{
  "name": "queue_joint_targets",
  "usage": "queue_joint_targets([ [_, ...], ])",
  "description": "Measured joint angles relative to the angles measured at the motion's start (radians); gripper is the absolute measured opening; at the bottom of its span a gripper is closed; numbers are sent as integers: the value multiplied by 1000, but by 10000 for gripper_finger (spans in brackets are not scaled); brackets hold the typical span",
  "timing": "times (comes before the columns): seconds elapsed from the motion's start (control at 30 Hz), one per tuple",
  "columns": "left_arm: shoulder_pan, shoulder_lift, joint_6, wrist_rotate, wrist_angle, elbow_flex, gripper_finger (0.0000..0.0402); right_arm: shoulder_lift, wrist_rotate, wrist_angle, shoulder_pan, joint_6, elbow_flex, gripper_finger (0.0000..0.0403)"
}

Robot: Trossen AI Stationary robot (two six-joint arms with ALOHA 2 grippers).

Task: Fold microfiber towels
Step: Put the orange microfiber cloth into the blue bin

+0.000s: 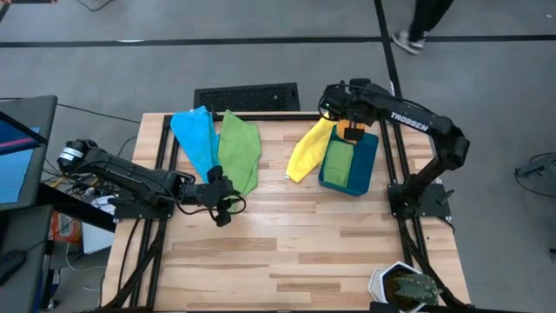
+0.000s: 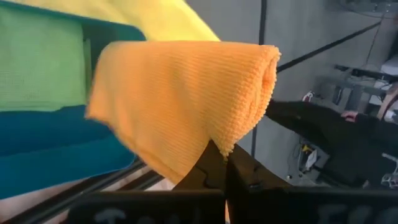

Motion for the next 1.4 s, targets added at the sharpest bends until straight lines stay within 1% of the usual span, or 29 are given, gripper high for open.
queue_joint_targets([
  [0.13,0,0,-4,-1,0,0,85,0,0,40,-1,-9,-64,10],
  [0.27,0,0,-5,-1,-1,0,85,0,7,57,28,1,-89,10],
  [0.4,0,0,-25,-1,-1,0,85,0,81,99,56,-41,-116,10],
  [0.57,0,0,-56,-1,-2,0,85,0,133,210,29,-75,-147,10],
  [0.67,0,0,-63,-1,-2,0,85,0,135,227,21,-70,-153,10],
  [0.87,0,0,-66,4,-8,0,85,0,134,238,66,-68,-181,10],
  [1.1,0,0,-89,7,-8,0,85,0,133,243,178,83,-252,10],
  [1.3,0,0,-90,7,-7,0,85,0,133,215,314,191,-259,11],
  [1.4,0,0,-92,7,-6,0,85,0,130,191,375,276,-259,12],
])
